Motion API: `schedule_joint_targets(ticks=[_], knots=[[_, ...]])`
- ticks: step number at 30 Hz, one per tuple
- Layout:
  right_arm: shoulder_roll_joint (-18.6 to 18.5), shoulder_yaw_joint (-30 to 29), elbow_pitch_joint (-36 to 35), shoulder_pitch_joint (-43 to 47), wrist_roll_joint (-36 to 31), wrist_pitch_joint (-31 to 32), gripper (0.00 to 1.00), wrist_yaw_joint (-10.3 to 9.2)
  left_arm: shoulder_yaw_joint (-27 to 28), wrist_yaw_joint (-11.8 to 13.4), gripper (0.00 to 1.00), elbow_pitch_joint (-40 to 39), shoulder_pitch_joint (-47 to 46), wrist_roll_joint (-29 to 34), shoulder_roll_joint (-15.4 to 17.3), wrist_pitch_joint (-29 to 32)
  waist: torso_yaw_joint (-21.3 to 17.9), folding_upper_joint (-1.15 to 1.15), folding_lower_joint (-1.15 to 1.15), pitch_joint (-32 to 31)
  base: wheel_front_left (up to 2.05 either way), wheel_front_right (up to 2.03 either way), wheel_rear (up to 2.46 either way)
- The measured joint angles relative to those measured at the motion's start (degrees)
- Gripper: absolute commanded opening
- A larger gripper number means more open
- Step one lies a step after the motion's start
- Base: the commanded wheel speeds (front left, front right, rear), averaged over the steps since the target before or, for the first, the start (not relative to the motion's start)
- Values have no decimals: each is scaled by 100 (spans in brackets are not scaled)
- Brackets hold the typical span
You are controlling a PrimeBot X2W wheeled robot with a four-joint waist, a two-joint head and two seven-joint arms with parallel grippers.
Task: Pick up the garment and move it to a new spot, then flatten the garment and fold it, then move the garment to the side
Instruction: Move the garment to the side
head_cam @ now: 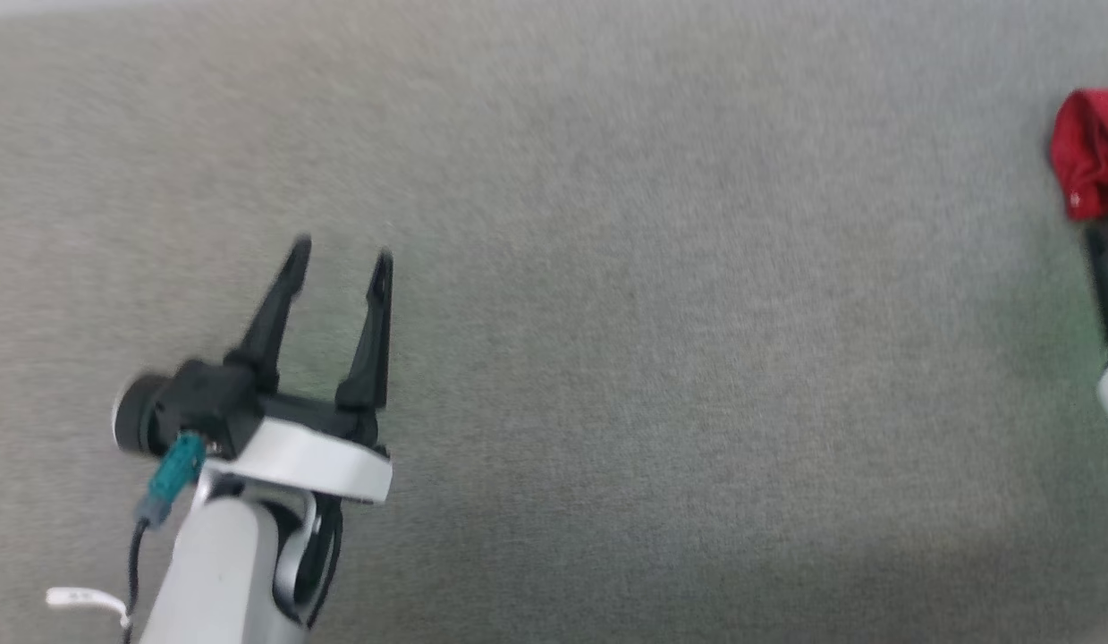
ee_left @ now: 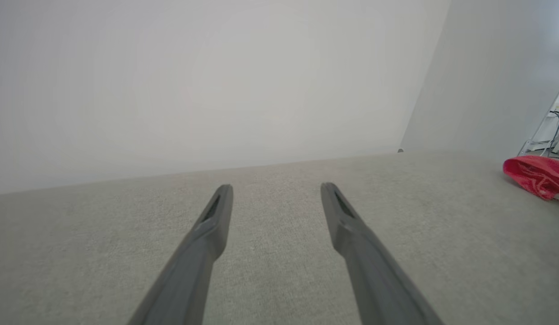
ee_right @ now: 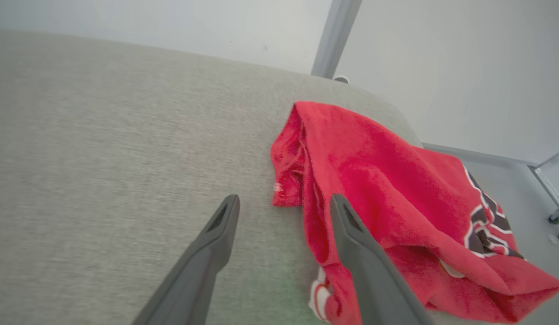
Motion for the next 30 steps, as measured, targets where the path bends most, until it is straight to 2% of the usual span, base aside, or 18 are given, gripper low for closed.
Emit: schedule_joint_targets(ticks=[5, 11, 17, 24, 30], knots=[[403, -44, -248, 683, 241, -366, 100, 0, 261, 0, 100, 367, 627, -101, -178, 1, 281, 0, 0, -681, 0, 0, 0], [889, -180, -548, 1195, 111, -464, 100, 0, 483, 0, 100, 576, 1115, -183, -265, 1, 494, 0, 0, -1217, 0, 0, 0], [1350, -446, -1201, 1789, -151, -477, 100, -1, 594, 0, 100, 722, 1488, -245, -260, 1, 703, 0, 0, -1733, 0, 0, 0], [1784, -1065, -1974, 2472, -343, -478, 100, -1, 709, 0, 100, 670, 1852, -304, -183, 0, 829, 0, 0, -2113, 0, 0, 0], [1936, -1497, -2401, 3059, -513, -478, 100, -1, 810, 0, 100, 517, 2040, -315, -158, 1, 855, 0, 0, -2207, 0, 0, 0]])
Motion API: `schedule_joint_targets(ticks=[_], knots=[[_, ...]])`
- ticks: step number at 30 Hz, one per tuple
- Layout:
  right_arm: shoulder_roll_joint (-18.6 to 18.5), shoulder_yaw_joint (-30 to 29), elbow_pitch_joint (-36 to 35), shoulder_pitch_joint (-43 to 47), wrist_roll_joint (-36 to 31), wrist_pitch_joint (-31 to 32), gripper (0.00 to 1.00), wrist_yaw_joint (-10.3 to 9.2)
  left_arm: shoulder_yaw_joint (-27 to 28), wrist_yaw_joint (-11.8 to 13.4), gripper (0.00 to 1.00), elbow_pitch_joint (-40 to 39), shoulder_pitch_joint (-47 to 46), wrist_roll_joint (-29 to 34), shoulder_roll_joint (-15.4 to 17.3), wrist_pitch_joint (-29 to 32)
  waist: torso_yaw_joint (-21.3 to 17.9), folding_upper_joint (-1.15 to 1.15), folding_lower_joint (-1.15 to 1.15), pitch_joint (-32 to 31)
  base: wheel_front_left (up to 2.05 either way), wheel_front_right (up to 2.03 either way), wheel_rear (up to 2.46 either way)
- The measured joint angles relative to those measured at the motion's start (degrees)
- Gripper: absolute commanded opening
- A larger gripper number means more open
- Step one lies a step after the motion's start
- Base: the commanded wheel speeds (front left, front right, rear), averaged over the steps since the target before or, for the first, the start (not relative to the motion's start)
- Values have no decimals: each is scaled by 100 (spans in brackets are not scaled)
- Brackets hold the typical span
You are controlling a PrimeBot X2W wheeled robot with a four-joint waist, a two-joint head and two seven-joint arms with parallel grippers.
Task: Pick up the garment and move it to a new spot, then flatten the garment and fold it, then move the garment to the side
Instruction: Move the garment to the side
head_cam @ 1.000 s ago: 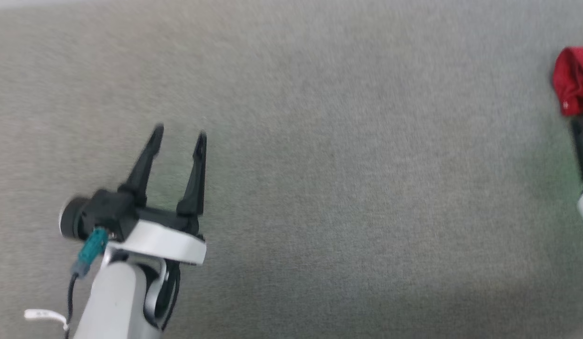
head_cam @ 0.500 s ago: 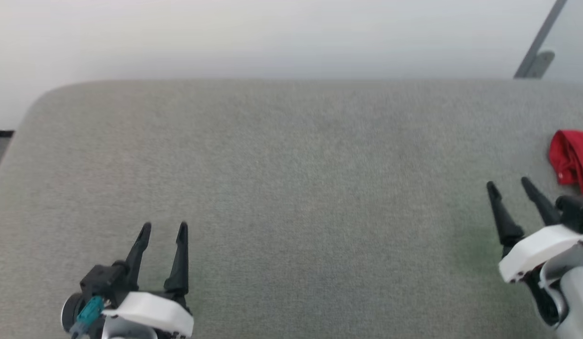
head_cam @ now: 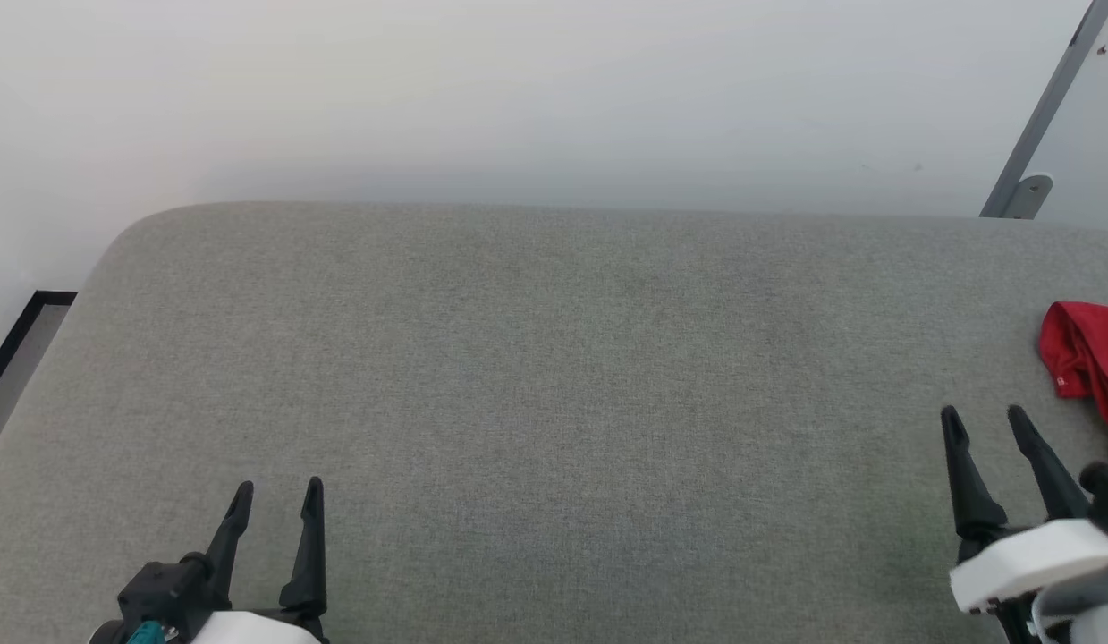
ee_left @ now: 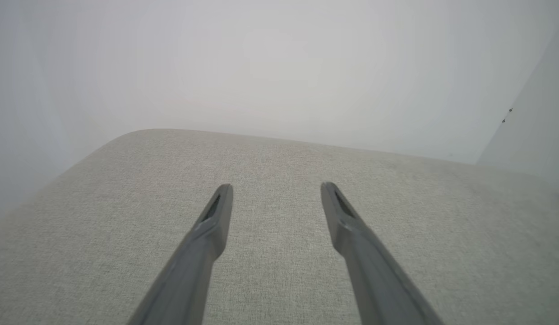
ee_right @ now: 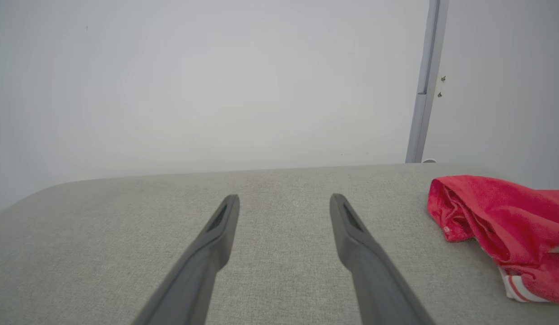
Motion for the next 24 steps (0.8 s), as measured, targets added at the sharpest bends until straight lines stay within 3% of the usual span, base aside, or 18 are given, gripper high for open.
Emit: schedule_joint_targets(ticks=[14, 24], knots=[[289, -664, -1367, 978, -386, 347, 100, 0, 3, 0, 100, -498, 328, 18, -24, -1, 28, 0, 0, 6, 0, 0, 0], [479, -826, -1789, 1051, -477, 590, 100, 0, 57, 0, 100, -703, 397, 90, -118, 0, 61, 0, 0, 67, 0, 0, 0]])
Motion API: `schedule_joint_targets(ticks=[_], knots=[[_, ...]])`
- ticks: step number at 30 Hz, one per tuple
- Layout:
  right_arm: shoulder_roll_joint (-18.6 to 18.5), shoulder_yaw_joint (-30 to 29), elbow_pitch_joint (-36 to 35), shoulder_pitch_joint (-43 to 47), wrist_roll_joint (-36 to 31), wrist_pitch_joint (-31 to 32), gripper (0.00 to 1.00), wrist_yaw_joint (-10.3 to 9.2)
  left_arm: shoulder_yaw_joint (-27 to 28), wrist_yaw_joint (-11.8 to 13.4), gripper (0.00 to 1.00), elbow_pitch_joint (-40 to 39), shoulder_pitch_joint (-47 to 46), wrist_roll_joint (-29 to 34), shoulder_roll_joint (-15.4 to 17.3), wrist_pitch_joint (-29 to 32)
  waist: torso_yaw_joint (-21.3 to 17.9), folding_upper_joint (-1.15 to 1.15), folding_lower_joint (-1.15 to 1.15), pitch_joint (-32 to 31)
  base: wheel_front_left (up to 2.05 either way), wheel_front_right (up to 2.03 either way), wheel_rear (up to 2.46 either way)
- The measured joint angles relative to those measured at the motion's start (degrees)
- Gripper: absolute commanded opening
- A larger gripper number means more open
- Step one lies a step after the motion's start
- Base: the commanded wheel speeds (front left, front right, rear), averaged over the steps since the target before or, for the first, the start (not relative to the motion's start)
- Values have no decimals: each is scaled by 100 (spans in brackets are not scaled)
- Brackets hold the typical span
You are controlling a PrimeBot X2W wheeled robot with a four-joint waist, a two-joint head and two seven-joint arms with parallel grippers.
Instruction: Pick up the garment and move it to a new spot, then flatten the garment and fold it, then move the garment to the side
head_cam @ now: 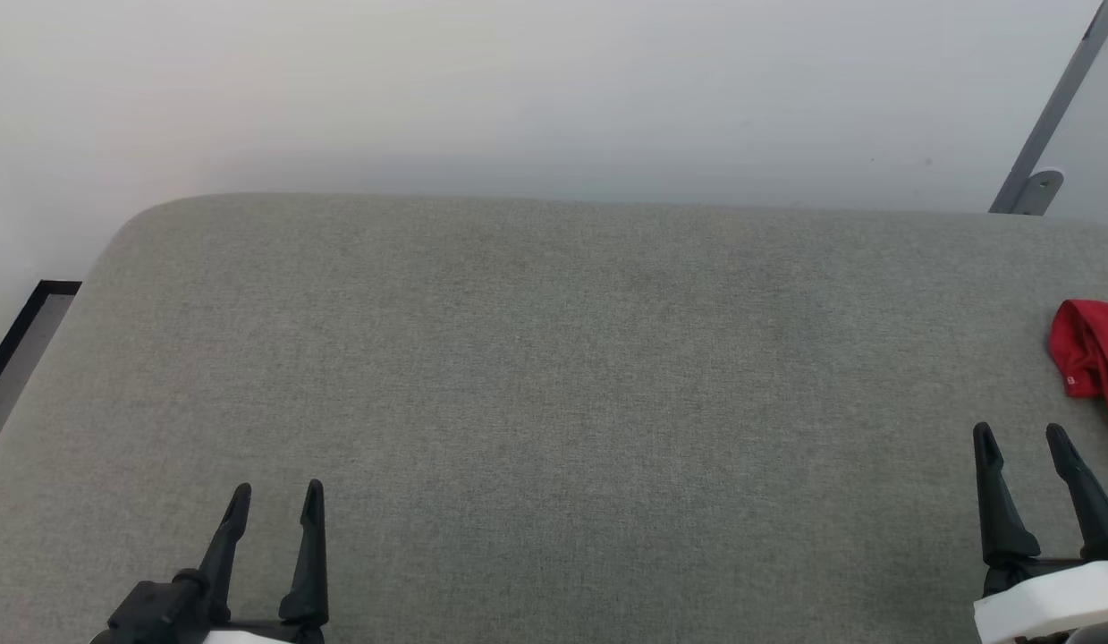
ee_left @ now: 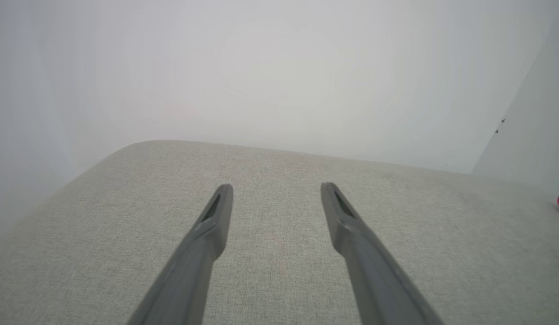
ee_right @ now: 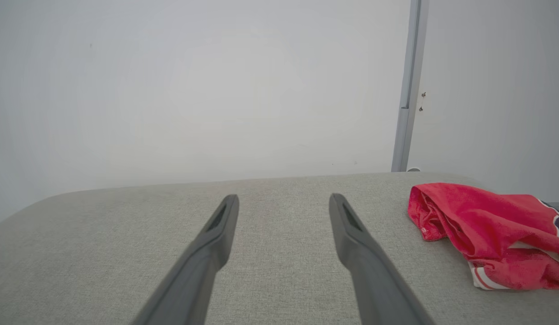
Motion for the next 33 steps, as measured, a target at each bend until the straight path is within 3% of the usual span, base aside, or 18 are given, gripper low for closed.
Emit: schedule_joint_targets(ticks=[30, 31, 33], knots=[[-26, 79, -259, -121, 102, 99, 100, 0, 67, 0, 100, 37, -38, -52, -22, 0, -20, 0, 0, 200, 0, 0, 0], [-20, 86, -258, -129, 111, 99, 0, 0, 66, 0, 0, 49, -35, -51, -20, 1, -25, 0, 0, 206, 0, 0, 0], [31, 107, -166, -82, 127, 102, 0, 0, 56, 0, 0, 155, -10, -51, -54, 16, -25, 0, 0, 207, 0, 0, 0]])
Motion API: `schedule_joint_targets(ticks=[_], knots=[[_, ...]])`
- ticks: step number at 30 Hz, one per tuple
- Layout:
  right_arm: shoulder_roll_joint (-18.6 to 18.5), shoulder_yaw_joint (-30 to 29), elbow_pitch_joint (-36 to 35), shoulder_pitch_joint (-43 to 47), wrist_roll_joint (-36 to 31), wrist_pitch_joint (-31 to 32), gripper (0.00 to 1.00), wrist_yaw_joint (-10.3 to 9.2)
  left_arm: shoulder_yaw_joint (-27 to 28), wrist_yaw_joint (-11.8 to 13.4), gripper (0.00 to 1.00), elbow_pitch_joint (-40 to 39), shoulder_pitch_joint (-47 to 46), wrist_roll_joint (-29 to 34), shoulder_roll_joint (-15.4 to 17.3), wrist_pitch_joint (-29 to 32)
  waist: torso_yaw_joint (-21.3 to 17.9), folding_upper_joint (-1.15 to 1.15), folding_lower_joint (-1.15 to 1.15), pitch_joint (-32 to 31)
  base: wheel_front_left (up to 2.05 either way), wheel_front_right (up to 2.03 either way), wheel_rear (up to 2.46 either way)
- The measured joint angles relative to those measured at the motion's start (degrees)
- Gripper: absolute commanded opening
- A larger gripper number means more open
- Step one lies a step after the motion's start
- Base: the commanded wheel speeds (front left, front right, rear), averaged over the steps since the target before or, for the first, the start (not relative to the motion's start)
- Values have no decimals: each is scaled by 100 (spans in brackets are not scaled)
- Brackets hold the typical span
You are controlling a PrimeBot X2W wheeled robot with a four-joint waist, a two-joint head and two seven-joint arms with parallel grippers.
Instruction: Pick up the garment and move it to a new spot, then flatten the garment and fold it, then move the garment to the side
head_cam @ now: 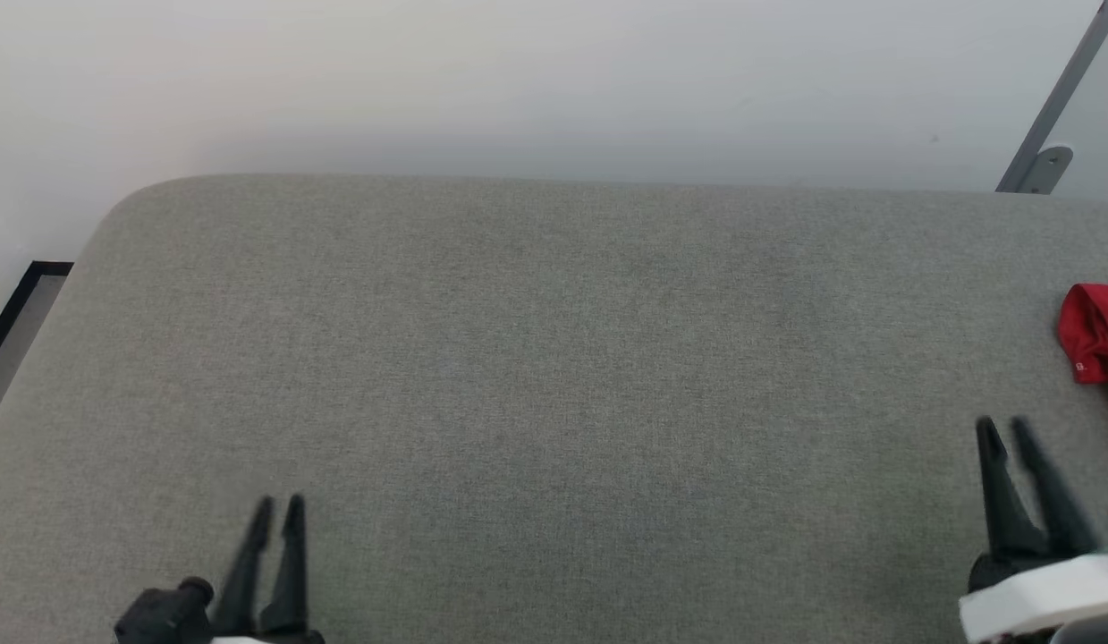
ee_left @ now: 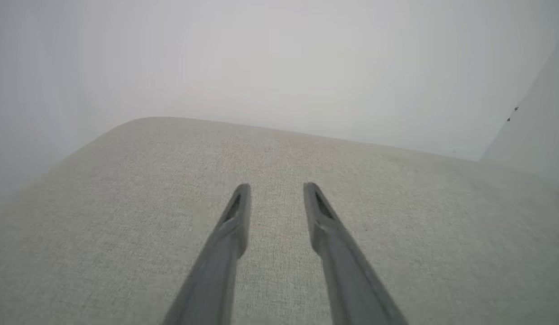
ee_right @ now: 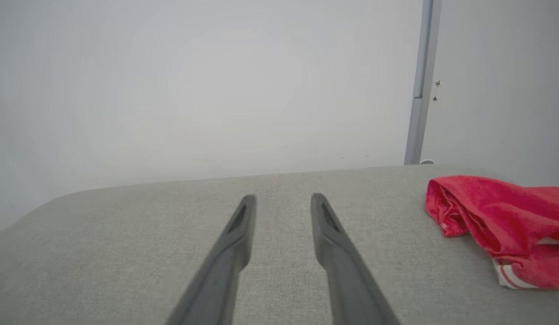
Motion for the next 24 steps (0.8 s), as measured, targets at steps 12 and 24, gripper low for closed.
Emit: schedule_joint_targets(ticks=[12, 24], knots=[[171, 8, 265, 15, 945, 202, 0, 0, -4, 0, 0, 183, -35, -1094, -36, 250, -46, 0, 0, -8, 0, 0, 0], [275, -1, 426, -136, 1944, 405, 0, 0, 32, 0, 0, 294, -221, -2218, -33, 525, -96, 0, 0, -17, 0, 0, 0]])
